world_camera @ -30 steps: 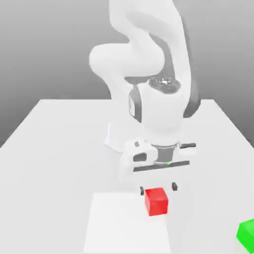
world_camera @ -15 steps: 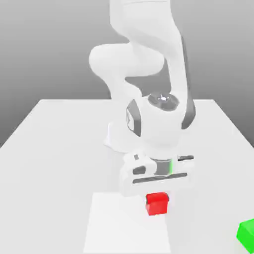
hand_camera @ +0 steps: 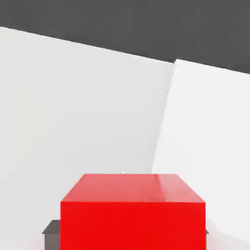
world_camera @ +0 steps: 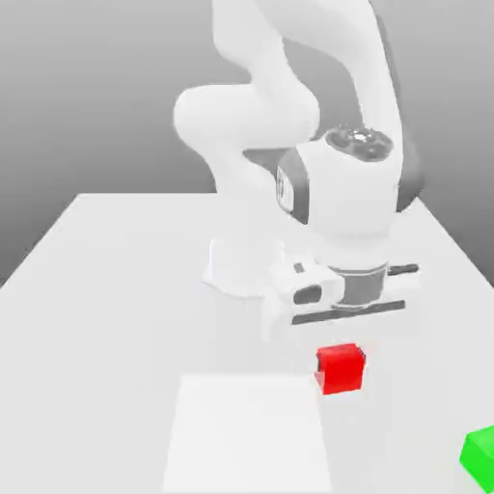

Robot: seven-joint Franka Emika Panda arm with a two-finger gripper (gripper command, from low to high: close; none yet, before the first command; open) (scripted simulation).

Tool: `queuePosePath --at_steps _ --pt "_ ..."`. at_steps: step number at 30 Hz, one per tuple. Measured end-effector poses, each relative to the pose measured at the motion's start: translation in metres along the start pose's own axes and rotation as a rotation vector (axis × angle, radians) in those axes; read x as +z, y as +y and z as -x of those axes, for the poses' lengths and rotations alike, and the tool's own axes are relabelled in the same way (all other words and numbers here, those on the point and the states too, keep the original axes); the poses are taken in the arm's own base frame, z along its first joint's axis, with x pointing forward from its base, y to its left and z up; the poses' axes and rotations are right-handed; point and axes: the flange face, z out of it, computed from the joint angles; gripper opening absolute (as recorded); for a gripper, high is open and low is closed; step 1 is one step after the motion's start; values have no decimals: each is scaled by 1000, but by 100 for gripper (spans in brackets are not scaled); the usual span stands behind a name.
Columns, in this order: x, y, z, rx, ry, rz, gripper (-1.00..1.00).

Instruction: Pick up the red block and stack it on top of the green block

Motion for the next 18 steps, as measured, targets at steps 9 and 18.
queuePosePath --at_steps 9,18 --pt "-17 -124 21 -6 11 9 -100" --pt "41 -148 26 -2 22 13 100"
